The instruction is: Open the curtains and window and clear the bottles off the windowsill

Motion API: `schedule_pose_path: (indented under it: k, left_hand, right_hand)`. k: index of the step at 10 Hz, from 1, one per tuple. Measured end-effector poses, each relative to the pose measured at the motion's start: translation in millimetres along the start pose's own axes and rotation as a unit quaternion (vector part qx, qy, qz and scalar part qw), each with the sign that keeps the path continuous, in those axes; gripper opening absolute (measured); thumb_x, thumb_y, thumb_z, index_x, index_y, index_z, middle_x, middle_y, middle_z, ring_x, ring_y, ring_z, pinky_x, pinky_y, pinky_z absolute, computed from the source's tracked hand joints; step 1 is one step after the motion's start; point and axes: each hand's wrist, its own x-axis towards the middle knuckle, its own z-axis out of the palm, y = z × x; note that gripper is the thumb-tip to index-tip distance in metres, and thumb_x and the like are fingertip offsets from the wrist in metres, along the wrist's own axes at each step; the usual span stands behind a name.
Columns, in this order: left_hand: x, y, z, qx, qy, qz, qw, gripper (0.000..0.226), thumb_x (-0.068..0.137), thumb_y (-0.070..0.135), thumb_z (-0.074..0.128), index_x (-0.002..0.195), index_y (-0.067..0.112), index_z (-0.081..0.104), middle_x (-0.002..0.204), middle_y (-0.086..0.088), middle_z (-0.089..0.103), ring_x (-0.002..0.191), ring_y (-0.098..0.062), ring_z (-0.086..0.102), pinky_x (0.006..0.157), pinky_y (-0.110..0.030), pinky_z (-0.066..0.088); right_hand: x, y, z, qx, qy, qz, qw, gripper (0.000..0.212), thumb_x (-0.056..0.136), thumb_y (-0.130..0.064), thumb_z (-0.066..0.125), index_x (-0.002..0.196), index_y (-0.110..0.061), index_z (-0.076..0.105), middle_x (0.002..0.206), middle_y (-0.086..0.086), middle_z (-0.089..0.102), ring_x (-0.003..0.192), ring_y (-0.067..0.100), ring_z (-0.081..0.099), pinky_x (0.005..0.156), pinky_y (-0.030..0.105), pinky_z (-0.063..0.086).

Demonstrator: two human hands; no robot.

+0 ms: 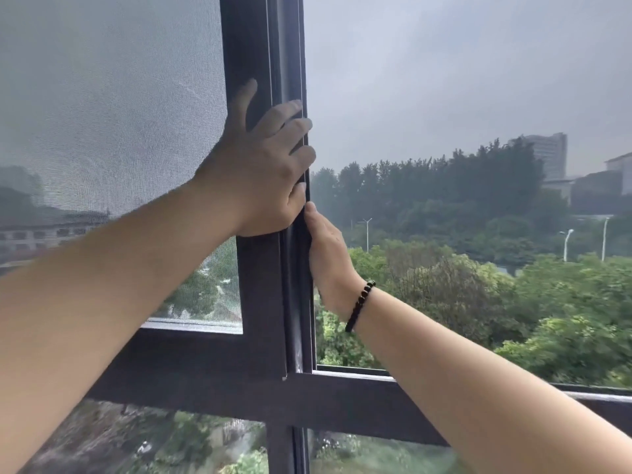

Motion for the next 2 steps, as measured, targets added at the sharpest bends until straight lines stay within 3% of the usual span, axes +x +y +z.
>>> schedule_pose_path:
  k: [1,2]
  left_hand:
    - [3.8,10.0,-5.1,-0.009,-0.031,-0.009,0.999,0.039,0.087,0.029,0.049,0.114,0.006,0.064,0.129,-0.014,0.058,0.132,-0.031,0.044,0.114,-0.061,0.007]
    - [2.6,20.4,-11.7,-0.032,-0.008,-0.009,0.999,0.027,0.084,0.019,0.046,0.099,0.005,0.063,0.095,-0.014,0.066,0.089,-0.037,0.062,0.095,-0.051,0.042]
  right_hand:
    - [-10.3,-10.2,-7.8,-0.078,0.018,-0.01,0.997,0.026,0.098,-0.034,0.047,0.099,-0.015,0.064,0.097,0.004,0.066,0.089,0.018,0.06,0.083,0.041,0.05]
    - [-19.4,-17.7,-16.4,-0.127,0.011,-0.031,0.991,0.016,0.095,-0.022,0.054,0.103,-0.014,0.066,0.096,0.006,0.068,0.088,0.021,0.063,0.083,0.043,0.052]
